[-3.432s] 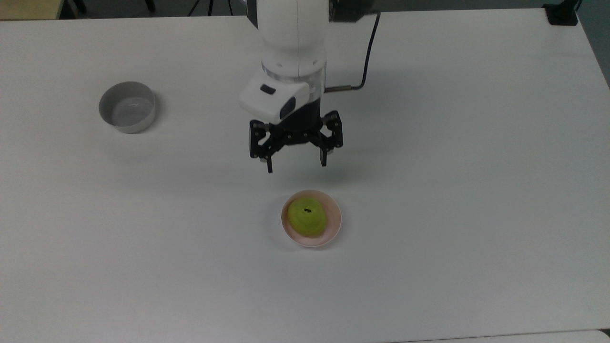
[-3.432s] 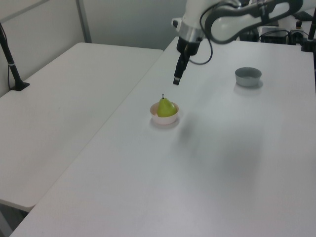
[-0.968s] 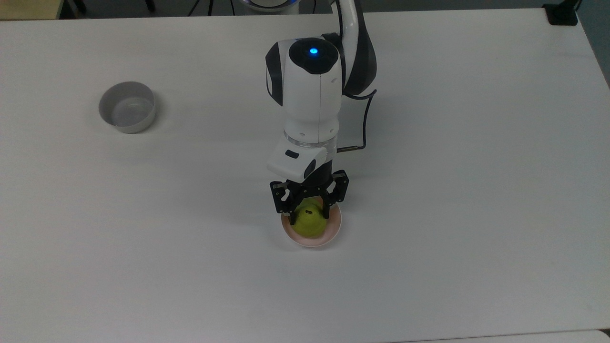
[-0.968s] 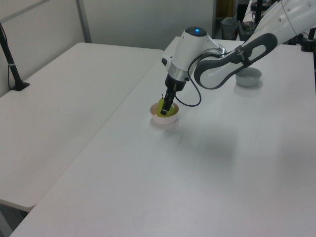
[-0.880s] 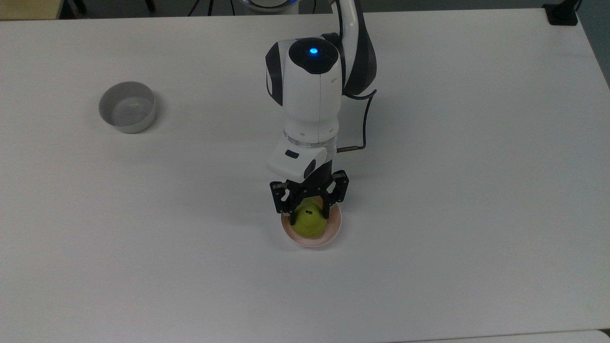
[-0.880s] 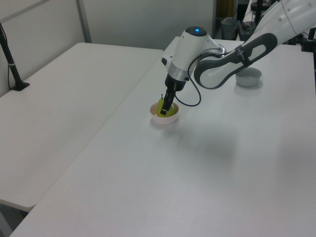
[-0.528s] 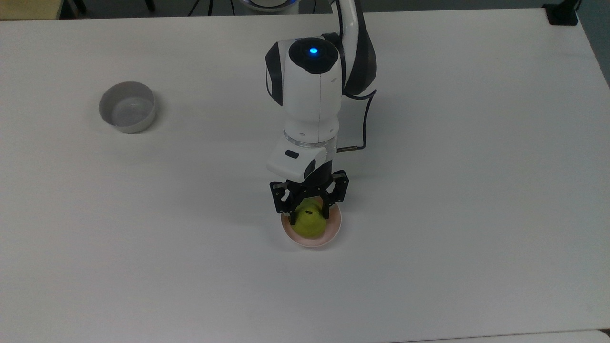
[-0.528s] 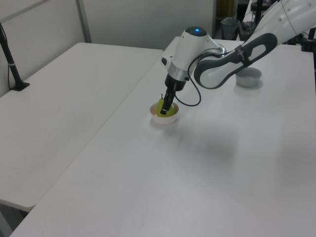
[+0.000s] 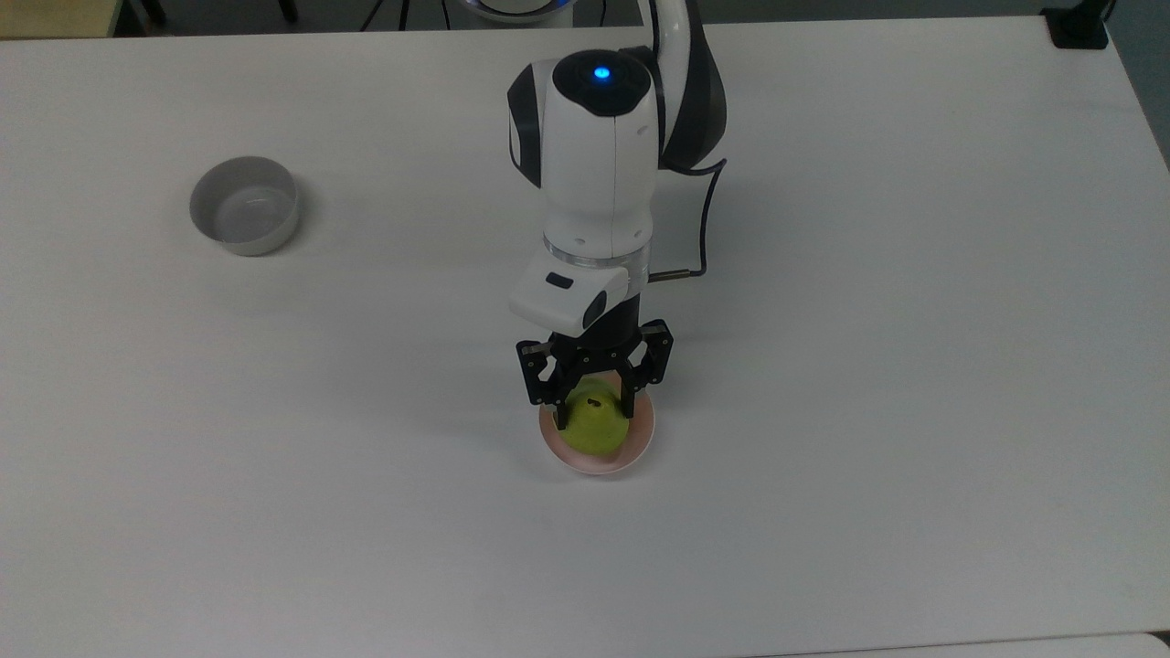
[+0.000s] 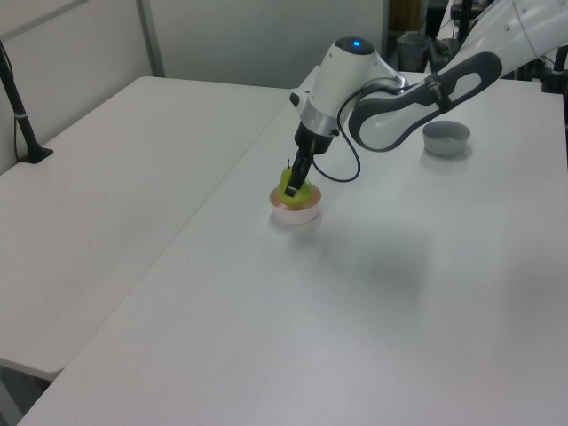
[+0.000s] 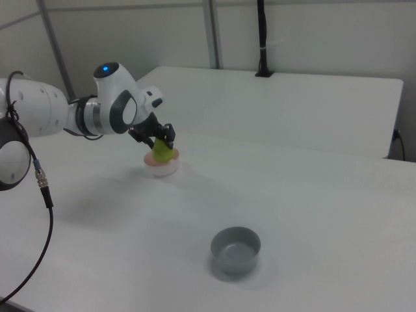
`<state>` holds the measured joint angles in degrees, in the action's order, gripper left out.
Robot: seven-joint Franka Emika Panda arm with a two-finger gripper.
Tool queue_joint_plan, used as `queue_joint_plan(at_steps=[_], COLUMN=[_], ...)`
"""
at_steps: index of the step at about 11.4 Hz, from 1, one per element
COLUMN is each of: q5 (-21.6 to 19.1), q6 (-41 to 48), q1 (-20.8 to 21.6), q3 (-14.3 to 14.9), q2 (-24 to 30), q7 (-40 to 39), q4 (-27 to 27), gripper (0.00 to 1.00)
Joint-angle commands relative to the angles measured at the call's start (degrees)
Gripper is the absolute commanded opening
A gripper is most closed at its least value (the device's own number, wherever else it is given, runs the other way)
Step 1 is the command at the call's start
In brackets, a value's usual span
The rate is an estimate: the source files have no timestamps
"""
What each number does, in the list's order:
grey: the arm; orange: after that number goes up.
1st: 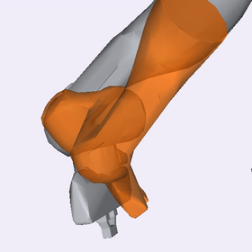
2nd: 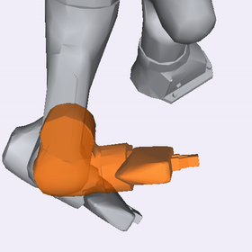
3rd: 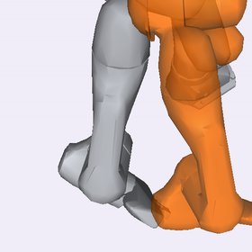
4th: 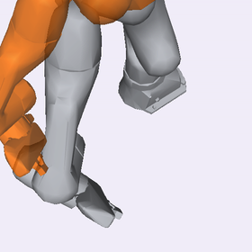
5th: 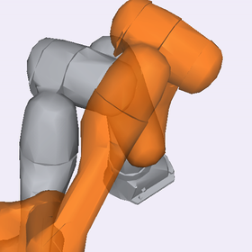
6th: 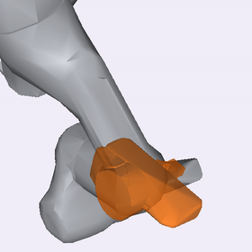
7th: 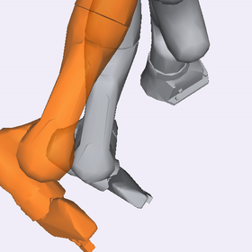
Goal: Pick up a pear from the bowl
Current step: 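Lift the pear up out of the pink bowl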
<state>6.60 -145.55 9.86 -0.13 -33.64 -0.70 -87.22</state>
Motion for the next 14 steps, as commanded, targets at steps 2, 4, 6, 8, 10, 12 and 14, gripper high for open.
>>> queue_joint_plan(at_steps=[2, 4, 6, 8, 10, 12, 14], q5=[-0.2, -0.1, -0.2, 0.0, 0.4, 0.9, 1.0], q6=[5.4, 5.8, 7.2, 7.2, 6.8, 6.5, 4.7], q1=[0.7, 0.9, 0.9, 0.7, 0.0, -2.8, -5.9], q3=[0.0, -0.1, -0.1, -0.1, 0.6, 0.7, 0.7], q2=[6.8, 9.0, 10.6, 10.4, 9.9, 8.8, 7.3], q7=[2.4, 5.7, 6.2, 6.2, 5.7, 5.4, 3.0], q4=[-0.8, -0.8, -0.7, -0.7, -0.8, -0.8, -0.8], gripper=[0.40, 0.40, 0.40, 0.40, 0.40, 0.40, 0.40])
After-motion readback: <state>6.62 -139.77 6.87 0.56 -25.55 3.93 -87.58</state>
